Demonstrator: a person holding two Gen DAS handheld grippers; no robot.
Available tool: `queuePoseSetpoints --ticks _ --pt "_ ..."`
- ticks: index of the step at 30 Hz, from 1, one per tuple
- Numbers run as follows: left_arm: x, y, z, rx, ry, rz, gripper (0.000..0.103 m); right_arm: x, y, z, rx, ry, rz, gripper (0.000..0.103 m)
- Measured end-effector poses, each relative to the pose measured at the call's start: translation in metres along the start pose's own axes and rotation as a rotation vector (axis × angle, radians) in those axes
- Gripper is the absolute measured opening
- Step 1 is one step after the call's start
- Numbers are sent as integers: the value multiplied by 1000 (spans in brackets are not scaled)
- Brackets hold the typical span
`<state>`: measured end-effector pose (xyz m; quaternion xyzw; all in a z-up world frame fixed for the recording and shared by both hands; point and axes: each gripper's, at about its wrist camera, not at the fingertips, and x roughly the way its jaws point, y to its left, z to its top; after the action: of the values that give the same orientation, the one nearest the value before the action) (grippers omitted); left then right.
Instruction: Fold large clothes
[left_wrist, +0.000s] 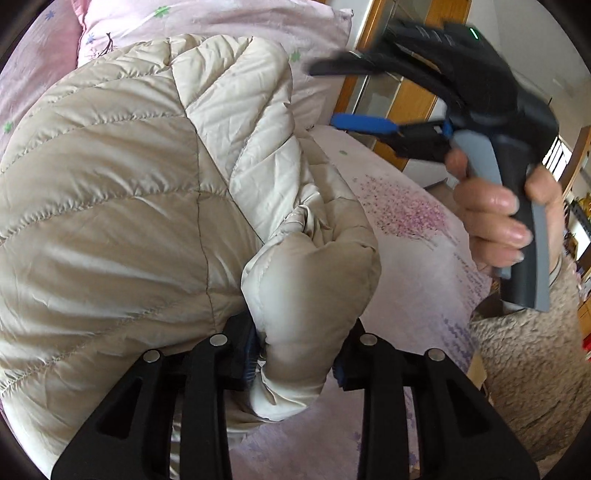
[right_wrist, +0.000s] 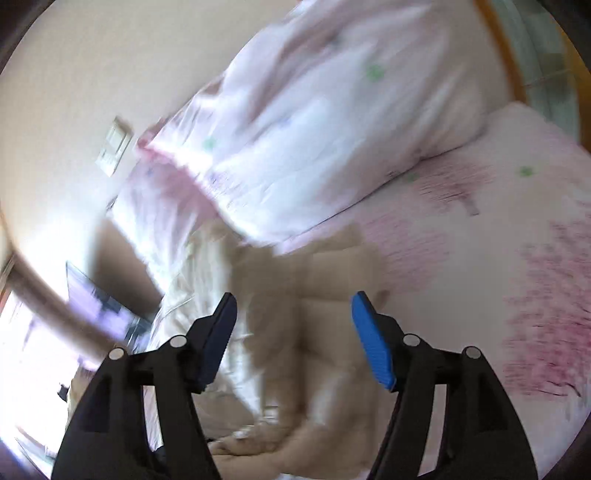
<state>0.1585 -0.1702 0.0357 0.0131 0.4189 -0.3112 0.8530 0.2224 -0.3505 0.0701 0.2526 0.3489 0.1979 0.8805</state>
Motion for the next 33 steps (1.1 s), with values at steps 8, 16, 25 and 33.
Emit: queuePoseSetpoints --ticks 8,16,25,33 --pt "7 -12 5 36 15 37 32 32 16 10 -32 44 -2 34" --pt "-34 -32 3 125 -61 -106 48 69 -16 26 -11 84 -130 15" --pt "-110 55 42 33 -230 79 56 73 -25 27 -4 103 -129 16" --pt "-81 120 52 -77 -155 190 56 76 -27 30 -5 99 -146 16"
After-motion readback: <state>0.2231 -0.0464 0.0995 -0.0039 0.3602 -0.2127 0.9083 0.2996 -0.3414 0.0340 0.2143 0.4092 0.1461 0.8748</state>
